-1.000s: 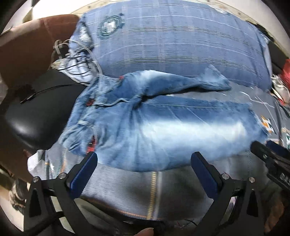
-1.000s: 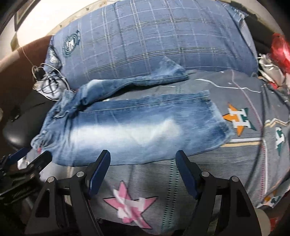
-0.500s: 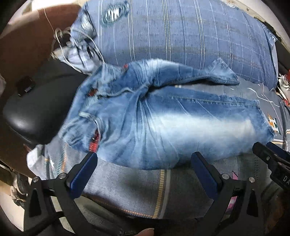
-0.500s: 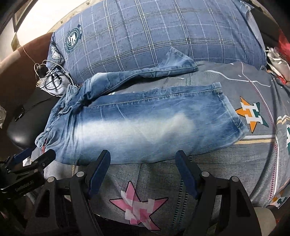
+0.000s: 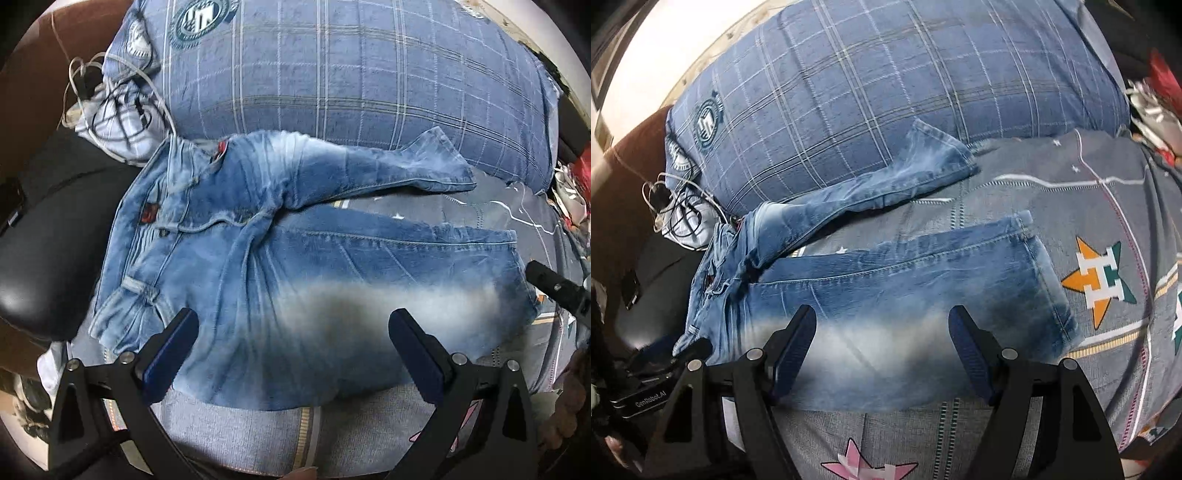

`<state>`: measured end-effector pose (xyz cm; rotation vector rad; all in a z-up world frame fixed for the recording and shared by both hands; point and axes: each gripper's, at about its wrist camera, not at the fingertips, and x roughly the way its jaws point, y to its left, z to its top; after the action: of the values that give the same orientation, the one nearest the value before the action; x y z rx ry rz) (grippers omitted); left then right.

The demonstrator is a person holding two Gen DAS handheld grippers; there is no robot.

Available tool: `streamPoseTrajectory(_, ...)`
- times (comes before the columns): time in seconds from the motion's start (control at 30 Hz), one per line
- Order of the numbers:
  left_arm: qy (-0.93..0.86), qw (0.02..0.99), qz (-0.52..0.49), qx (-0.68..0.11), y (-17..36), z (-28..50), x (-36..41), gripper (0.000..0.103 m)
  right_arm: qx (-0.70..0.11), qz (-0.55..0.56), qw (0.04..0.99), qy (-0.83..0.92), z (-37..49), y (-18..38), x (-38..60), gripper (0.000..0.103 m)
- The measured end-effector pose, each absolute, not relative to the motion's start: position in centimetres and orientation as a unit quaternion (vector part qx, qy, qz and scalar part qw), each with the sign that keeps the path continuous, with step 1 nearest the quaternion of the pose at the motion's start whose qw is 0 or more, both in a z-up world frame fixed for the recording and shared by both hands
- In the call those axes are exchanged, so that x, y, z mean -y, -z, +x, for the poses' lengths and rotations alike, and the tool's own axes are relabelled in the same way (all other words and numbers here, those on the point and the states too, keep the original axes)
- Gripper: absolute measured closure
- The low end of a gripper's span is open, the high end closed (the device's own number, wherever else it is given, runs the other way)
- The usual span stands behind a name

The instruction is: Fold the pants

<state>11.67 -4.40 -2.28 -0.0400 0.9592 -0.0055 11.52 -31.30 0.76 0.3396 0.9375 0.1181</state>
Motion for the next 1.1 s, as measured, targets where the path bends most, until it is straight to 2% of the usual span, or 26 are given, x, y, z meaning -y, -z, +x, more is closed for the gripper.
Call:
streamPoseTrajectory(0.3,-0.019,0.913,-0.021,-0.407,-3.3,12.3,3.9,0.000,-0.418,0.215,0.881,-0.060,13.3,-5.7,33.3,0.028)
streamPoseTrajectory(0.53,-0.028,0.933,-0.026,-0.358,-8.0,11.6,4.0,0.000,-0.366,0.191,0.909,-0.061,13.0,-12.2,32.5,0.028)
streamPoseTrajectory(0.9,-0.037,0.951,-0.039,-0.305,-14.3,12.8,5.0,0.000,-0.318,0.142,0.934,-0.077,12.9,-18.7,30.1,0.028)
streamPoseTrajectory(1.1,-0.037,0.957,-0.035,-0.286,-16.2,15.9,6.6,0.000,-0.300,0.128,0.942,-0.072,14.7,-19.6,30.3,0.028)
